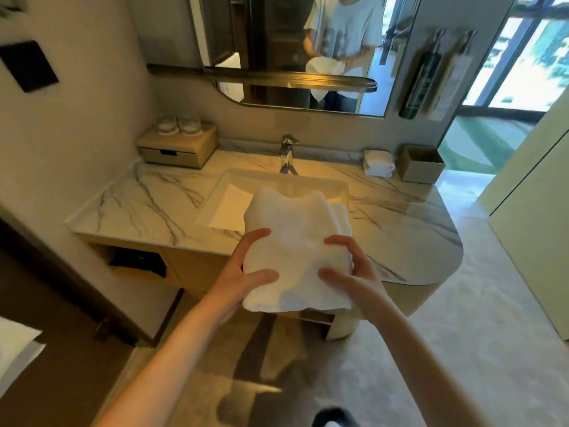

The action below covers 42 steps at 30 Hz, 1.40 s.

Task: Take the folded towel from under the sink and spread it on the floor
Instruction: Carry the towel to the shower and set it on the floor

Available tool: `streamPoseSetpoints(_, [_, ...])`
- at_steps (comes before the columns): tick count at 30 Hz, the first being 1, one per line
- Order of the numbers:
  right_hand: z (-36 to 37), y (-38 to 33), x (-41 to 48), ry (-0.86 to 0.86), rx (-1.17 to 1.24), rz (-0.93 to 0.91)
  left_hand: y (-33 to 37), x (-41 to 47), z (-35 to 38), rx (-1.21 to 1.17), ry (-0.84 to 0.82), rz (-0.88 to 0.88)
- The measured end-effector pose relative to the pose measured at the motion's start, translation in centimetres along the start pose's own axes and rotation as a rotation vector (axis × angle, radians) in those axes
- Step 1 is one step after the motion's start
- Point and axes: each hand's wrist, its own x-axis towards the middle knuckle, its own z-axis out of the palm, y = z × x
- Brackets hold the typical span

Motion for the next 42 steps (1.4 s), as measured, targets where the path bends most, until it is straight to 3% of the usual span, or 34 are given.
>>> streamPoseSetpoints(6, [0.2, -0.1, 2.4, -0.065, -0.079, 0.032, -0.2, 0.0, -0.5, 0.022, 0.098, -0.008])
streamPoseSetpoints(13, [0.4, 0.1, 5.7, -0.356, -0.134, 0.008, 0.0, -3.5, 2.0, 0.002, 0.412, 0.003])
streamPoseSetpoints(17, [0.9, 1.0, 6.5, -0.64, -0.014, 0.022, -0.6, -7.5, 4.8, -0.038, 0.616, -0.026])
streamPoseSetpoints(21, [3.6, 2.0, 5.3, -0.91, -0.059, -0.016, -1.7, -13.6, 8.6, -0.057, 0.9, -0.019])
streamPoseSetpoints(25, [6.7, 2.4, 0.9, -1.213, -0.063, -0.064, -2.3, -20.7, 13.2, -0.126, 1.172, -0.006])
streamPoseSetpoints(29, [8.3, 2.7, -4.4, -1.4, -0.062, -0.05, -2.5, -26.7, 17.6, -0.162, 1.359, -0.01])
streamPoseSetpoints(35, [9.3, 3.0, -11.5, -1.539, -0.106, -0.057, -3.6, -33.1, 22.8, -0.201, 1.513, 0.029])
streamPoseSetpoints(42, [9.3, 4.5, -19.7, -1.573, -0.188, -0.051, -5.9, -40.5, 27.3, -0.275, 1.557, -0.003])
